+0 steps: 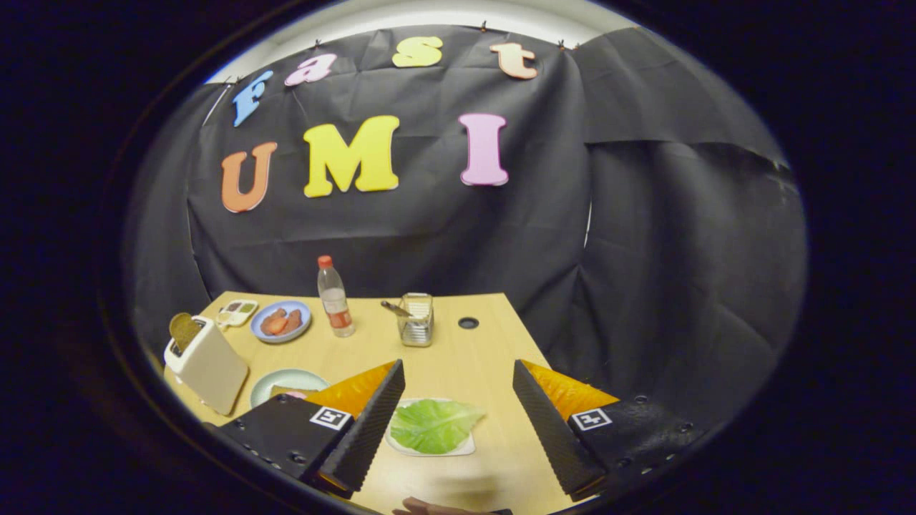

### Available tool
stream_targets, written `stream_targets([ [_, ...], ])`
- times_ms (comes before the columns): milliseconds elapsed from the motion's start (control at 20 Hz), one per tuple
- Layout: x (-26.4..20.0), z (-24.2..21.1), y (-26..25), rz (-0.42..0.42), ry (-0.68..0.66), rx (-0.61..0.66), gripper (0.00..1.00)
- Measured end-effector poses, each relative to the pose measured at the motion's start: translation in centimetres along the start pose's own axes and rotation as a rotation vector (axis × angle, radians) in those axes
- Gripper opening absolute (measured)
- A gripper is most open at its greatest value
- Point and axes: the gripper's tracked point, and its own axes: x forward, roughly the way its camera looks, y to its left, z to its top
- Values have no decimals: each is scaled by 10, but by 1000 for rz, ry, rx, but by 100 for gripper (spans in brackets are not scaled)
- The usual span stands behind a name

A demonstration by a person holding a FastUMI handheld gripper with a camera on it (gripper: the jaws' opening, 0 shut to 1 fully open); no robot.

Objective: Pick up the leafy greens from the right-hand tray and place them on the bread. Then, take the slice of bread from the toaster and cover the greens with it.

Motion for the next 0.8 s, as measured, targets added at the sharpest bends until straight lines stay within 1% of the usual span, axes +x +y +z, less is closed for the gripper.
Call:
stream_targets([
  [300, 64, -83, -13, 34, 249, 15, 96],
  [450, 86, -123, -11, 66, 382, 63, 93],
  [500, 93, -132, -9, 78, 423, 88, 92],
  [650, 113, -152, -9, 79, 508, 137, 91],
  [750, 122, -155, -7, 86, 524, 138, 86],
  [800, 125, -155, -4, 98, 531, 135, 82],
])
